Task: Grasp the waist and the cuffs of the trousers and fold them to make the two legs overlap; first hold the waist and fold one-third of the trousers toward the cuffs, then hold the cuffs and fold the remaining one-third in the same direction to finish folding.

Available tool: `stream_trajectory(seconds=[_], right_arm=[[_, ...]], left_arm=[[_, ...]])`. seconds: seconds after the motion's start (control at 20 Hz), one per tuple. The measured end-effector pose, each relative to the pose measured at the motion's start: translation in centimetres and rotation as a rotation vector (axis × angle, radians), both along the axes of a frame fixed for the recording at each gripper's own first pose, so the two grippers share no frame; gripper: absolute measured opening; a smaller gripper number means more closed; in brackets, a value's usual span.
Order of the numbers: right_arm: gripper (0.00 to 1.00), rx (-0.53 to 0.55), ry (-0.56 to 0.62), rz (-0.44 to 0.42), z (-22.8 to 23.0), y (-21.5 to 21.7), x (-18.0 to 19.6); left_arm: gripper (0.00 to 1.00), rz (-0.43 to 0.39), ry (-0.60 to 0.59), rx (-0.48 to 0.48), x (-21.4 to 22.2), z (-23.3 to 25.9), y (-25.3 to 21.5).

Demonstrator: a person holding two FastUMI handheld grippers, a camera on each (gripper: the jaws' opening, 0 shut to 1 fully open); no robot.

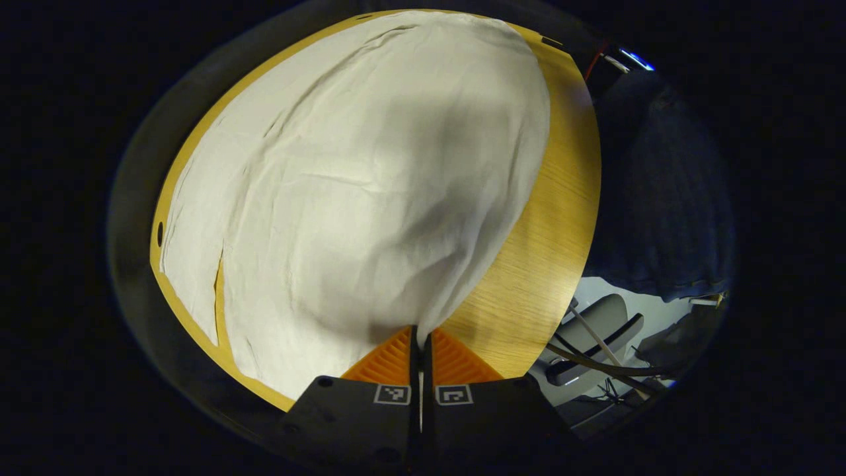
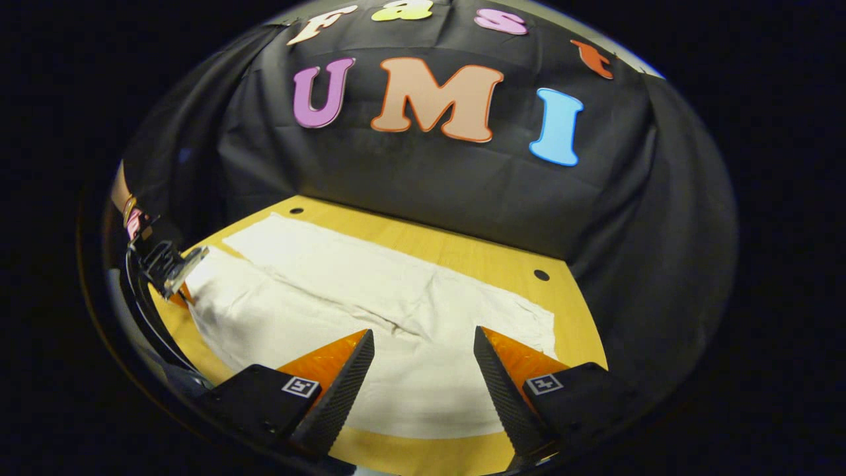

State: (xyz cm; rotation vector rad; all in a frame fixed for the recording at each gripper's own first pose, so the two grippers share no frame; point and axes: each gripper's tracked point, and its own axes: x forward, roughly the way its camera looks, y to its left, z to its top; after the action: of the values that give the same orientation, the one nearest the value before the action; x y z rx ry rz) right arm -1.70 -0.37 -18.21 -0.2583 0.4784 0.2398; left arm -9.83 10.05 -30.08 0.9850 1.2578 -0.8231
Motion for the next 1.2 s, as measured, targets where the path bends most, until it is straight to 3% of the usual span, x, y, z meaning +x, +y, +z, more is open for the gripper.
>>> stream_trajectory(seconds=[0.25, 0.5, 0.7, 0.95, 1.15, 1.2], right_arm=[[0.97, -0.131, 0.151, 0.200, -4.3, -1.8, -1.7], [0.97, -0.340, 0.336, 0.443, -9.3, -5.8, -4.1], [0.99, -0.426, 0.472, 0.626, -12.4, -7.0, -6.0], [0.96, -0.495, 0.594, 0.742, -15.7, -8.4, -6.2], [0.98, -0.498, 0.646, 0.773, -16.9, -8.3, -5.6], [0.94, -0.503, 0.653, 0.779, -17.0, -8.3, -5.6]], left_arm=[[0.00, -0.003, -0.003, 0.031, 0.0, -0.1, -0.1], [0.00, 0.020, 0.003, 0.051, -0.1, -0.1, 0.0], [0.00, 0.031, -0.001, 0.070, 0.0, -0.2, 0.0], [0.00, 0.053, -0.024, 0.086, 0.0, -0.3, 0.0], [0.00, 0.059, -0.035, 0.111, -0.1, -0.4, 0.0], [0.00, 0.058, -0.036, 0.113, -0.1, -0.4, -0.1]])
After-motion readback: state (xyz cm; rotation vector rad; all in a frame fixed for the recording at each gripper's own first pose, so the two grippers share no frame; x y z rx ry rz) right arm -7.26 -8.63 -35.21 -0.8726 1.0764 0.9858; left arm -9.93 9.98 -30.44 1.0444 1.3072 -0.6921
